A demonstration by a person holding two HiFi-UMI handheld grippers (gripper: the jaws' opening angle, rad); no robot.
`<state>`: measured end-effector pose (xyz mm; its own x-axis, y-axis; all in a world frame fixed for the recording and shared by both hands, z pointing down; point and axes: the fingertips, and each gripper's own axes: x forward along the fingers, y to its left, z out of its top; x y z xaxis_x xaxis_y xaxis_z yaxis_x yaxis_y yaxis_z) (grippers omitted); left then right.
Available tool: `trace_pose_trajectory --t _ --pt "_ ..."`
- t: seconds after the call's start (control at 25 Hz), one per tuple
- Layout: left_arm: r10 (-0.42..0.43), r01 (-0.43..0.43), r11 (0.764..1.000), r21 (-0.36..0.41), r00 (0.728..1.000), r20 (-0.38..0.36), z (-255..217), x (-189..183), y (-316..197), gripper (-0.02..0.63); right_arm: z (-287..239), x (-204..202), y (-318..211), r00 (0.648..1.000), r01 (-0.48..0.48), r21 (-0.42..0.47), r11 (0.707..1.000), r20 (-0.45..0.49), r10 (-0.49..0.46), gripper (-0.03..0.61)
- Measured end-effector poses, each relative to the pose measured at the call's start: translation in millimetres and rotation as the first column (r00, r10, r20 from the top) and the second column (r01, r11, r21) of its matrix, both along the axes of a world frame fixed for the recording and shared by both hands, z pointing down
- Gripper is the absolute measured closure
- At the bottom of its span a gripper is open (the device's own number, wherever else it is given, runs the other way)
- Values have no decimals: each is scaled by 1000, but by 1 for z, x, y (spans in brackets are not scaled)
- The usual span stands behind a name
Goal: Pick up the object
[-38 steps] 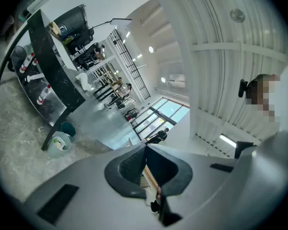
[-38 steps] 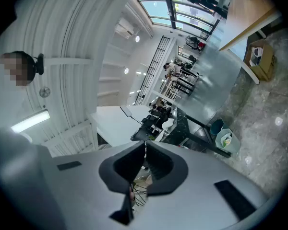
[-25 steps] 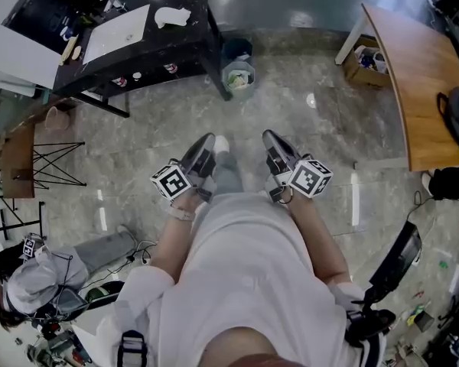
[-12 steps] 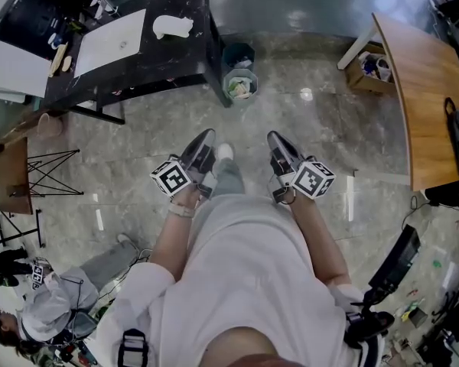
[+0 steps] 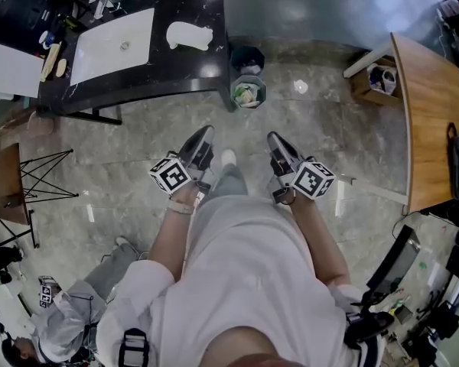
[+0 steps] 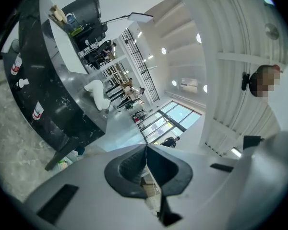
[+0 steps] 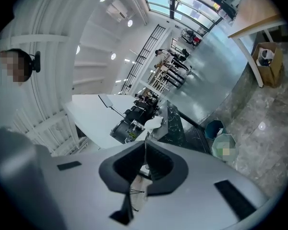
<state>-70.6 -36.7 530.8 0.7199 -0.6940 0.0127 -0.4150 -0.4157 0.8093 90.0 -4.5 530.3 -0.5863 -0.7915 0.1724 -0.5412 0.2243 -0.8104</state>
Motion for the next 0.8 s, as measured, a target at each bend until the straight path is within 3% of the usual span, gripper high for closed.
trace_pose_trajectory --t 0.4,0.8 --pt "-9 8 1000 16 998 58 8 -73 -90 606 -5 -74 -100 999 47 10 999 -23 -46 557" --pt "-34 18 996 84 981 190 10 -85 -132 606 2 -94 -152 997 76 30 997 24 -77 557"
